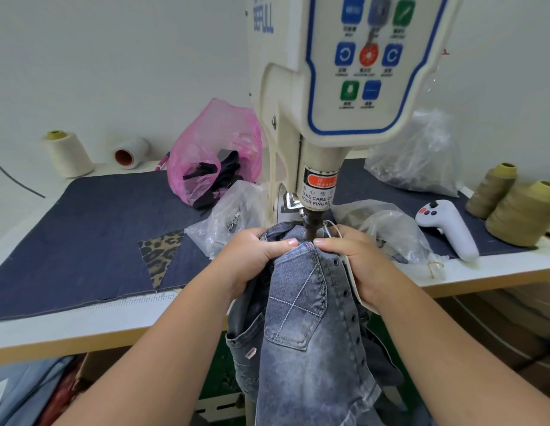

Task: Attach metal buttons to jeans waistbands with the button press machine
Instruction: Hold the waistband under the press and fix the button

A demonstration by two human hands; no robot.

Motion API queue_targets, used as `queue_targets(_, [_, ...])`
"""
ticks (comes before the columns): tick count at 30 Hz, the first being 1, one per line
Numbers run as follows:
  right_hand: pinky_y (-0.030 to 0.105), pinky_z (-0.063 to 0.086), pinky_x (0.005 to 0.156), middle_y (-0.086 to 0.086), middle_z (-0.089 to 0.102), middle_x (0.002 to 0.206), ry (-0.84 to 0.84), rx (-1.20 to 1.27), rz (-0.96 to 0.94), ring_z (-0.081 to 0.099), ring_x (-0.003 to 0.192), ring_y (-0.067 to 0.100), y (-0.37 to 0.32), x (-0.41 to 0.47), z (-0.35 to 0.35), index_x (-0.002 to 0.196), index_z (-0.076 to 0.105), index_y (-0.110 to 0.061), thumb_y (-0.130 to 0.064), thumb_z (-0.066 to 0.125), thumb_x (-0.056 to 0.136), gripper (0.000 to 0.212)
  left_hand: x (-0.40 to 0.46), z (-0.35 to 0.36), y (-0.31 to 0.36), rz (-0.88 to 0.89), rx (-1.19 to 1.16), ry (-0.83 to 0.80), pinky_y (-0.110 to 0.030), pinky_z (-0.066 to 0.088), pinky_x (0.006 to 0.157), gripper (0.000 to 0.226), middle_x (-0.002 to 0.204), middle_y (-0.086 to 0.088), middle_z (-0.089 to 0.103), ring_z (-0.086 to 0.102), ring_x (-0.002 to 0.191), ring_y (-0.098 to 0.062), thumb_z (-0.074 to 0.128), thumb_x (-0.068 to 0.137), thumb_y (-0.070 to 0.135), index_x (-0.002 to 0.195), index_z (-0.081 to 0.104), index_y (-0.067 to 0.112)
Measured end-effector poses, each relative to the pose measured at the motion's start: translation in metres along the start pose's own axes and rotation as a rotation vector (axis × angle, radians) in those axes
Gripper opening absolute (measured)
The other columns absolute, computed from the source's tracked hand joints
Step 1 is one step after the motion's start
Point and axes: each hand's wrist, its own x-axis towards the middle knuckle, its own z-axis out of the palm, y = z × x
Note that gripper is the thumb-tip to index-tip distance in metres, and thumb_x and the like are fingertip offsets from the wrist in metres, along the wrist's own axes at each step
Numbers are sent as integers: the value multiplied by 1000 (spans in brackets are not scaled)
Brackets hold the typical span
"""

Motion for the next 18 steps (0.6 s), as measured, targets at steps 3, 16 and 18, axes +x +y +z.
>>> queue_targets(3, [34,57,64,17,75,95,16,6,-6,73,84,28,0,0,1,108,66,-2,-15,73,68,43,0,0,-2,18,1,19,-43,58,88,42,97,-10,77,75,90,-28,85,75,26,111,70,11])
queue_targets(16, [40,55,76,22,72,107,-27,27,-13,71,93,32,2,-3,-2,116,63,2,-13,73,71,48,-2,-1,-6,23,-60,-6,-41,57,83,49,97,-12,77,75,90,-30,87,64,30,107,72,13])
queue_targets(18, [38,57,72,21,73,106,-40,53,-23,72,92,32,3,-4,-3,115,63,1,-12,73,72,46,-2,-1,-7,22,-72,-10,-44,57,87,50,99,-14,76,74,93,-31,88,64,29,108,72,12])
